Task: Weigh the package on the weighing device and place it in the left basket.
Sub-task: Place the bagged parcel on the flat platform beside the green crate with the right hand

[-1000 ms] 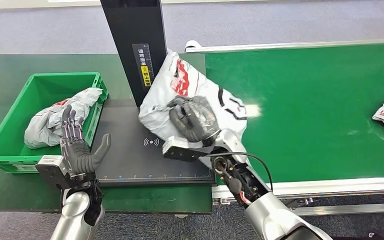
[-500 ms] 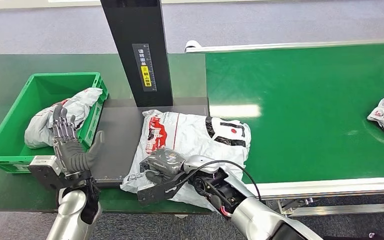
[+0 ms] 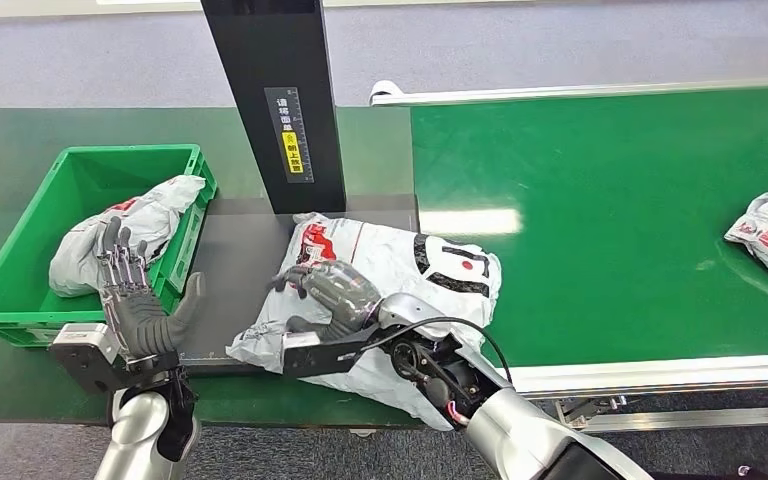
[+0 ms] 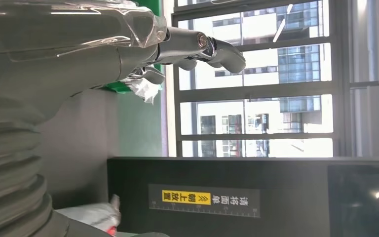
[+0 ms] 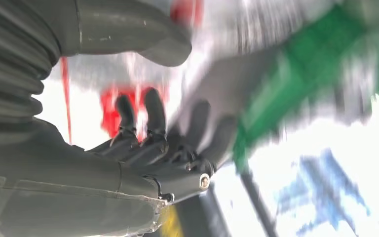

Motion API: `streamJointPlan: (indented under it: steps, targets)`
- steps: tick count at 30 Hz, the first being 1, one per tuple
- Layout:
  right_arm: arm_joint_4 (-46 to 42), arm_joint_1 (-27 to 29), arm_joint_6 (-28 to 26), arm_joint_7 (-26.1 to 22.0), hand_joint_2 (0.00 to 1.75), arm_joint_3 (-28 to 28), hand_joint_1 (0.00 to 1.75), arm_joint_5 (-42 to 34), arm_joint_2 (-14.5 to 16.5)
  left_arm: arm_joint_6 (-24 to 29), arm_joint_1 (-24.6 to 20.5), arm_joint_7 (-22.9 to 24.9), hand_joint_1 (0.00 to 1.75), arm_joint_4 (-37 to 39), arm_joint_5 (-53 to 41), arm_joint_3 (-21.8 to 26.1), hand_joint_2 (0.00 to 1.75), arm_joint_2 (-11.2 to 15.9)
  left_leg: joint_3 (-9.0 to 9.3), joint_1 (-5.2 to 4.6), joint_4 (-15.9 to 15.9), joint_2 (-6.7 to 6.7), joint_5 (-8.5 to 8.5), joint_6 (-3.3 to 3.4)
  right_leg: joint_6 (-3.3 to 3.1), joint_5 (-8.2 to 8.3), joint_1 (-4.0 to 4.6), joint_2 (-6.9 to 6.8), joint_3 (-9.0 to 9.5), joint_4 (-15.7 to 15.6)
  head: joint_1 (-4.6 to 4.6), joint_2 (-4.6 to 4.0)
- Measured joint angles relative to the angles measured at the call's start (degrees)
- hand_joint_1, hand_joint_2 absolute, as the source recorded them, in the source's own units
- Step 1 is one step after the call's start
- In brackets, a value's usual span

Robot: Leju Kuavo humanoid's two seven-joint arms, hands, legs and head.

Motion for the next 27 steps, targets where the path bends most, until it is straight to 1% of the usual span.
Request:
streamJointPlan:
  steps: [2, 5, 8, 11, 17, 19, 22, 24, 27]
  targets:
    - [-2.47, 0.77, -2.31, -1.94, 1.75, -3.02, 0.0, -4.14, -0.23, -0.26, 0.06, 0.45, 0.0, -0.04, -0.34, 0.03, 1.75, -0.02, 0.0, 0.0, 0.0, 0.0, 0.0, 0.0, 0.0, 0.0, 0.0, 0.0, 0.01, 0.0, -0.01, 0.01]
    - [-6.1, 2.26, -3.24, -4.99, 1.75, -7.39, 0.0, -9.96, -0.36, -0.58, 0.01, 0.63, 0.0, 0.14, -0.87, 0.02, 1.75, -0.1, 0.01, 0.0, 0.0, 0.02, 0.0, 0.0, 0.0, 0.0, 0.0, 0.0, 0.01, 0.0, -0.01, 0.01]
    - [-9.07, 3.73, -1.6, -6.82, 1.75, -10.93, 0.0, -15.65, -0.39, -0.74, 0.04, 0.63, 0.0, 0.28, -1.08, 0.01, 1.75, -0.16, 0.02, 0.0, 0.0, 0.01, 0.0, 0.0, 0.0, 0.0, 0.0, 0.0, 0.01, 0.0, -0.01, 0.01]
    - [-11.51, 4.91, 0.34, -7.43, 1.75, -13.67, 0.0, -19.89, -0.52, -0.75, 0.12, 0.63, 0.0, 0.29, -1.25, -0.01, 1.75, -0.17, 0.02, 0.0, 0.0, 0.02, 0.0, 0.0, 0.0, 0.0, 0.0, 0.0, 0.0, 0.0, -0.01, 0.0]
    - [-14.1, 5.93, 5.32, -7.49, 1.75, -16.83, 0.0, -29.53, -0.62, -1.43, 0.09, 0.74, 0.0, 0.46, -2.13, -0.3, 1.75, -0.26, 0.02, 0.0, 0.0, 0.02, 0.0, 0.0, 0.0, 0.0, 0.0, 0.01, 0.0, 0.0, -0.01, 0.0]
    - [-14.53, 5.92, 3.7, -6.9, 1.75, -18.26, 0.0, -32.56, -0.6, -3.18, 0.01, 2.04, 0.0, 0.77, -4.44, -1.25, 1.75, -0.13, 0.02, 0.0, 0.01, 0.01, 0.0, 0.0, 0.0, 0.0, -0.01, -0.01, 0.01, -0.01, -0.01, 0.0]
    - [-14.77, 5.79, -1.99, -4.7, 1.75, -21.47, 0.0, -37.92, -0.51, -6.43, 0.01, 4.64, 0.0, 1.77, -8.77, -3.46, 1.75, 0.06, 0.02, -0.03, 0.01, -0.01, 0.0, 0.01, 0.01, 0.01, -0.03, -0.01, 0.05, -0.01, 0.01, 0.0]
    - [-14.65, 5.71, -3.15, -4.14, 1.75, -23.48, 0.0, -40.27, -0.53, -7.31, 0.01, 5.03, 0.0, 2.75, -10.11, -4.79, 1.75, 0.09, 0.02, -0.05, 0.01, 0.06, -0.01, 0.01, 0.01, 0.02, -0.04, 0.02, 0.04, -0.01, 0.01, 0.0]
    - [-14.49, 5.68, -3.21, -4.14, 1.75, -25.11, 0.0, -41.07, -0.53, -7.42, -0.01, 5.05, 0.0, 3.8, -10.58, -6.0, 1.75, 0.1, 0.04, -0.05, 0.01, 0.06, -0.01, 0.01, 0.01, 0.02, -0.04, 0.03, 0.01, -0.01, -0.01, 0.0]
